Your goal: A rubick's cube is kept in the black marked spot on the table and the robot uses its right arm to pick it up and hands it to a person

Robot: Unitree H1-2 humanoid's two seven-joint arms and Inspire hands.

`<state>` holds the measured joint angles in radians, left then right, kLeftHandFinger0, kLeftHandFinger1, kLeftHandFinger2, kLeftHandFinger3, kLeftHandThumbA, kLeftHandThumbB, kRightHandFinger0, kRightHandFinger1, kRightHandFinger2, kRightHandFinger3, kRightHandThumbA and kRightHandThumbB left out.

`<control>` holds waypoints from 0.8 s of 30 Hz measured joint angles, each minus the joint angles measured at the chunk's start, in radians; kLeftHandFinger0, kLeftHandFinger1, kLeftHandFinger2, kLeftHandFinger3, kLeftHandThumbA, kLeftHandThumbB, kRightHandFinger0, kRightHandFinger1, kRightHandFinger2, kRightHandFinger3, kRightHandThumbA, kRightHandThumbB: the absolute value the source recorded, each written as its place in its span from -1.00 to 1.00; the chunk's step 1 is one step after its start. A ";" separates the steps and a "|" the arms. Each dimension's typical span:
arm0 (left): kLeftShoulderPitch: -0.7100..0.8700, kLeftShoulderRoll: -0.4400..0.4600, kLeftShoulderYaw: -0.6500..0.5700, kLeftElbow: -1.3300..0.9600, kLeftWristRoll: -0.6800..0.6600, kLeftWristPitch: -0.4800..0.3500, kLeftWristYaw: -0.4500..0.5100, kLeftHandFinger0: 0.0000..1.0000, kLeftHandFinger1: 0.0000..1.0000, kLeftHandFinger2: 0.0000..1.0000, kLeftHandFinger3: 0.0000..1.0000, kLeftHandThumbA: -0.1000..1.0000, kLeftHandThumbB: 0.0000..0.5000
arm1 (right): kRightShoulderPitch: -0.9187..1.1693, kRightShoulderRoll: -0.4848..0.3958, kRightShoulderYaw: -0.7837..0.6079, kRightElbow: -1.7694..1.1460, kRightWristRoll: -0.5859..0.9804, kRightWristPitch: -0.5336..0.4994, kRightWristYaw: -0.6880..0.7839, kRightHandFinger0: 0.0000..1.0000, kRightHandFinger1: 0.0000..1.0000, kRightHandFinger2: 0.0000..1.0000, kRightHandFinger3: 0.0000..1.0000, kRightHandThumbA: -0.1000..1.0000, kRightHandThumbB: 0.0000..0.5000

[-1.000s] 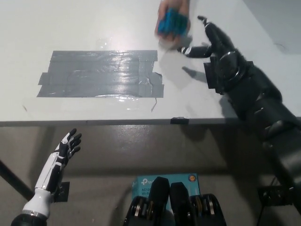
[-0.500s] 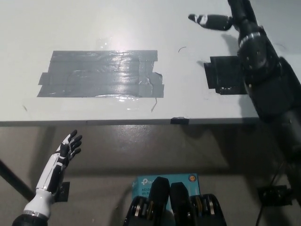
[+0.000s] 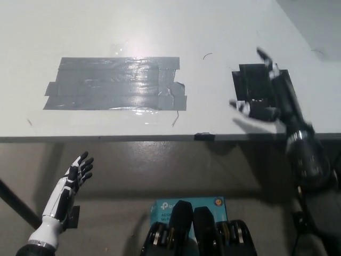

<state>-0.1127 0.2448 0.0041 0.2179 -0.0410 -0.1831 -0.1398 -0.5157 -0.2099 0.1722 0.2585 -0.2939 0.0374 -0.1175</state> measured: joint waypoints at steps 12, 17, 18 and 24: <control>-0.003 -0.001 0.000 0.032 0.000 -0.003 0.000 1.00 1.00 1.00 1.00 1.00 -0.15 | 0.303 -0.009 -0.086 -0.425 0.133 -0.016 0.033 1.00 1.00 1.00 1.00 0.91 0.10; -0.013 -0.001 0.000 0.036 0.001 -0.012 0.000 1.00 1.00 1.00 1.00 1.00 -0.20 | 0.338 -0.006 -0.114 -0.453 0.219 -0.065 0.062 1.00 1.00 1.00 1.00 0.90 0.07; -0.015 -0.001 0.000 0.036 0.001 -0.018 0.000 1.00 1.00 1.00 1.00 1.00 -0.17 | 0.347 -0.004 -0.124 -0.423 0.242 -0.083 0.072 1.00 1.00 1.00 1.00 0.87 0.04; -0.015 -0.001 0.000 0.035 0.001 -0.029 0.000 1.00 1.00 1.00 1.00 1.00 -0.21 | 0.362 0.005 -0.157 -0.193 0.316 -0.132 0.111 1.00 1.00 1.00 1.00 0.86 -0.11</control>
<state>-0.1273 0.2441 0.0041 0.2533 -0.0402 -0.2118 -0.1400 -0.1532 -0.2053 0.0150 0.0651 0.0223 -0.0942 -0.0066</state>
